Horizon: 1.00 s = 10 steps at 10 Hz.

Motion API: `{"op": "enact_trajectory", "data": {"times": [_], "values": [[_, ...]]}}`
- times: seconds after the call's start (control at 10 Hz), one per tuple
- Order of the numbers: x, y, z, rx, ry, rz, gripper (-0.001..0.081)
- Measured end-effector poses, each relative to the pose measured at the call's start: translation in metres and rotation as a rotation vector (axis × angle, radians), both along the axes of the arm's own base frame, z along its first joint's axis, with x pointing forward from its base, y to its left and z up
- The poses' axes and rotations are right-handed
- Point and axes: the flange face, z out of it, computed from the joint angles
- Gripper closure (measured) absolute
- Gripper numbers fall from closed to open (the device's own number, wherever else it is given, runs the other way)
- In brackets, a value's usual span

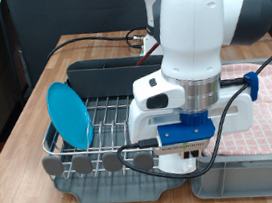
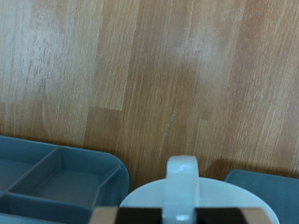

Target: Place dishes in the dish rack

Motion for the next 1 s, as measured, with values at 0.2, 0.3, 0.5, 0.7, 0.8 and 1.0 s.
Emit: {"op": "enact_trajectory", "data": {"times": [0.2,0.3,0.5,0.7,0.8,1.0], "values": [[0.001,0.001,-0.002,0.001,0.0,0.0,0.074],[0.0,0.002,-0.002,0.004,0.001,0.001,0.0641],[-0.001,0.008,-0.002,0.02,0.021,0.005,0.0477],[-0.002,0.015,0.002,0.053,0.074,0.005,0.0315],[-0.003,0.017,0.005,0.059,0.096,0.006,0.0155],[-0.002,0.019,0.015,0.059,0.103,0.007,0.0031]]}}
